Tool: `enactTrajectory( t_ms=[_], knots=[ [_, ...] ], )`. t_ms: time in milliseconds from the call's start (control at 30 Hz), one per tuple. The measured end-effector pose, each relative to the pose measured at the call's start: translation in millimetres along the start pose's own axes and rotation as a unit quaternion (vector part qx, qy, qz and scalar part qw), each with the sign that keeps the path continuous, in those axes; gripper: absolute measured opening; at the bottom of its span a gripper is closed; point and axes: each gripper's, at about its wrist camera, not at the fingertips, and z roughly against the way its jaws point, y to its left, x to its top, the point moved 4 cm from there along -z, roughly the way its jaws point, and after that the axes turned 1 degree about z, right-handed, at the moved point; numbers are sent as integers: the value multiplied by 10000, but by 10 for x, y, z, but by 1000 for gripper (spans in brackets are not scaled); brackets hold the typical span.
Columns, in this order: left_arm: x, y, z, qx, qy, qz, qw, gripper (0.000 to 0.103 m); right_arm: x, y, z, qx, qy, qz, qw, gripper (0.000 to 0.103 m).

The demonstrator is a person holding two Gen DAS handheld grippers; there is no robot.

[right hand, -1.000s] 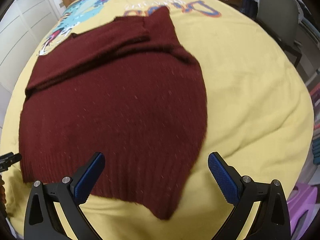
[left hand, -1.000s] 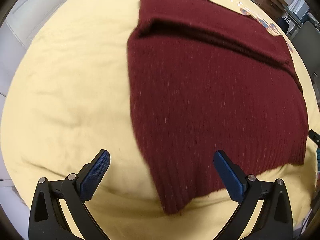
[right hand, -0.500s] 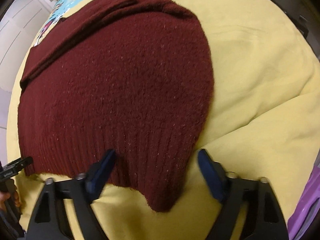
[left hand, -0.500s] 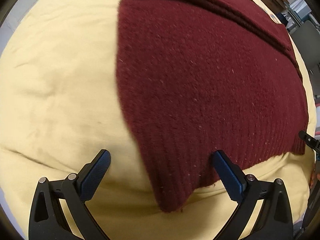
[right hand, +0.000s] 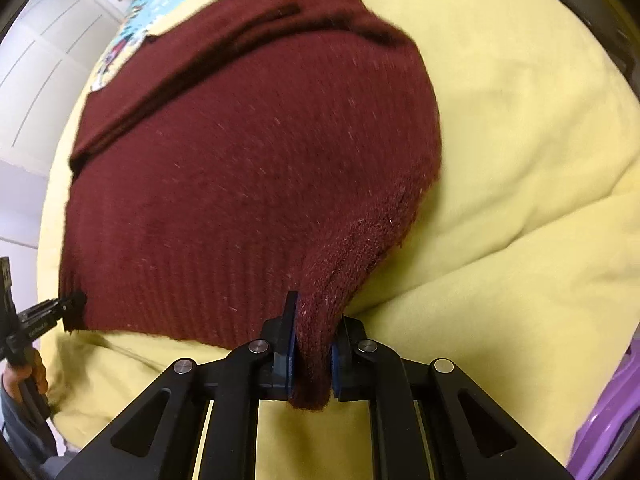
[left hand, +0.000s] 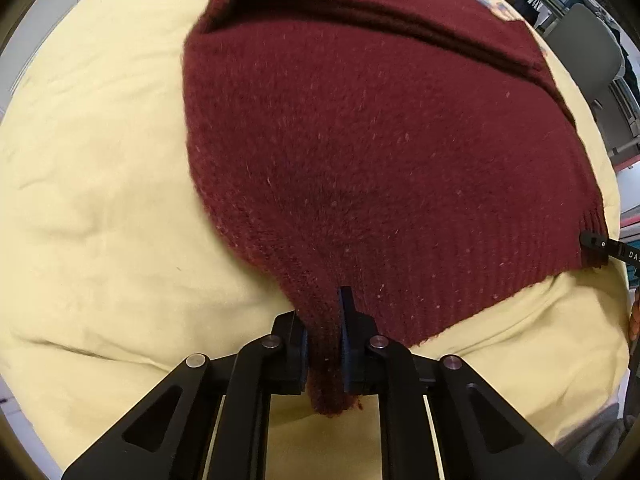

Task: Fold small clothes
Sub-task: 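Grasp the sweater hem with the right tool, then fold the held hem up over the sweater body with the right tool, release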

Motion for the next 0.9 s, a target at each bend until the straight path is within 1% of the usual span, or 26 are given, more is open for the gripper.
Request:
enactTrajectory(
  t_ms=[133,200,233,333,467,500,567,600,700,833,900],
  knots=[
    [164,52,347,-330,-208,270,9989,9,187,97,256,89,-337,160,9993,12],
    [284,64,492,-397,-302,334,9982,9,358,155,403,159,-556,214,9981,12],
    [351,70,566,-415,-353,350,9979,9,379,188,473,179,-663,233,9974,12],
    [505,116,777,-512,-579,380,9963,9,656,246,684,245,-1024,259,9941,12],
    [792,181,1012,-505,-914,477,9934,9,1035,360,823,265,-1449,266,9887,12],
    [826,264,1098,-506,-1004,525,9923,9,1140,383,873,260,-1561,279,9870,11],
    [1020,311,1213,-475,-1203,582,9899,9,1320,431,956,195,-1734,329,9841,11],
    [1129,274,1203,-439,-1281,572,9891,9,1423,457,990,171,-1813,342,9827,11],
    [1444,312,1310,-282,-1531,563,9862,9,1702,501,1025,101,-1986,372,9793,11],
    [1847,380,1327,-231,-1675,701,9831,9,2128,576,1035,5,-2101,381,9769,11],
    [2031,398,1319,-148,-1758,712,9817,9,2318,611,977,-141,-2093,436,9768,11]
  ],
)
